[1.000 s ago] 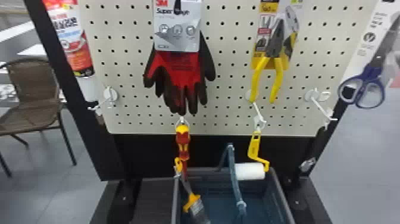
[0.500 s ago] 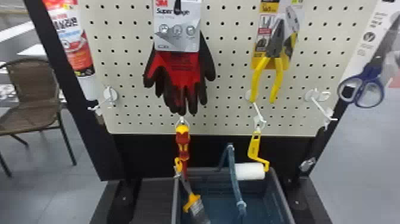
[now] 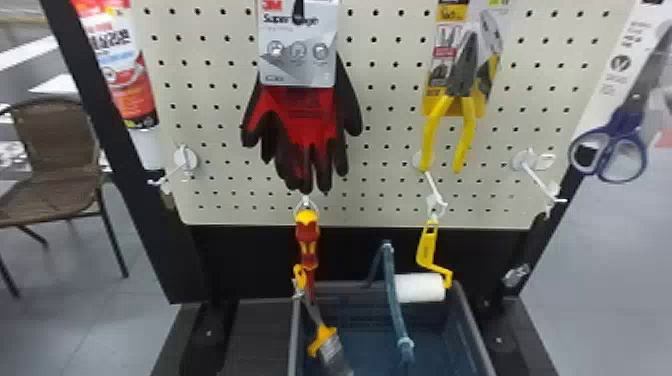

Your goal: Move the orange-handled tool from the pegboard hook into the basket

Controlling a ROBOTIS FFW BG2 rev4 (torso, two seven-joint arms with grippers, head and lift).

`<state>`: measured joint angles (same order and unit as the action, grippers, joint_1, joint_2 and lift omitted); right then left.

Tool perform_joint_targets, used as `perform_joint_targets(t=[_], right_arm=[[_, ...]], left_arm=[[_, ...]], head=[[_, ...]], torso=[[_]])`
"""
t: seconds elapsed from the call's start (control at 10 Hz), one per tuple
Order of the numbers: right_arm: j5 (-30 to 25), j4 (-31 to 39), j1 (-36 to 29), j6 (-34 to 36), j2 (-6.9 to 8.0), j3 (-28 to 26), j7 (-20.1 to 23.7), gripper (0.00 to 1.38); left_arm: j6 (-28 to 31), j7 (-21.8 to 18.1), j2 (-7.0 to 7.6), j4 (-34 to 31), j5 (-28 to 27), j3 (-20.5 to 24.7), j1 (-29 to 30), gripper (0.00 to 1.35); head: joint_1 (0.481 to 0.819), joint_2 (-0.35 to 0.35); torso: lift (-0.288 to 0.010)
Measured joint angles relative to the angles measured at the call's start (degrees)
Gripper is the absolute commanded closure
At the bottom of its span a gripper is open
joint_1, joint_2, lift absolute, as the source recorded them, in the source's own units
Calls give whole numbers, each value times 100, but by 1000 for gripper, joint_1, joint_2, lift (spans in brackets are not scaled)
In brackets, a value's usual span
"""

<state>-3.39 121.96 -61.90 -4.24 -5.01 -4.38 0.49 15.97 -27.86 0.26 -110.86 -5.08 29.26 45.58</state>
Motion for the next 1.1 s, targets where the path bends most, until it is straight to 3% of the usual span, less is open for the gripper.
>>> perform_joint_targets(t=[0.2,0.4,0.6,0.8,1.0,1.1], right_arm=[[32,41,63,-3,-33,-6,-36,99],[249,27,219,-182,-40,-19,-233,99],[616,5,393,-406,99,180,-274,99],[637,-183,393,-592,426,349,-448,98],[576,-92,294,-484,475,343,-475,98],[602,-27,276,-402,391,347,-498,98]], left_arm=[[-17,-180,0,113,-234,50,-195,148],[-171,-134,0,400,-242,-245,-579,140],[-388,-11,0,388,-110,-471,-721,154],[-427,139,0,289,-85,-554,-683,180],[-347,467,0,115,67,-723,-492,200],[-327,593,0,45,188,-799,-359,200]], head=[[549,0],[549,0],[549,0],[549,0],[549,0],[549,0]], torso=[[-100],[-100],[-100],[-100],[-100],[-100]])
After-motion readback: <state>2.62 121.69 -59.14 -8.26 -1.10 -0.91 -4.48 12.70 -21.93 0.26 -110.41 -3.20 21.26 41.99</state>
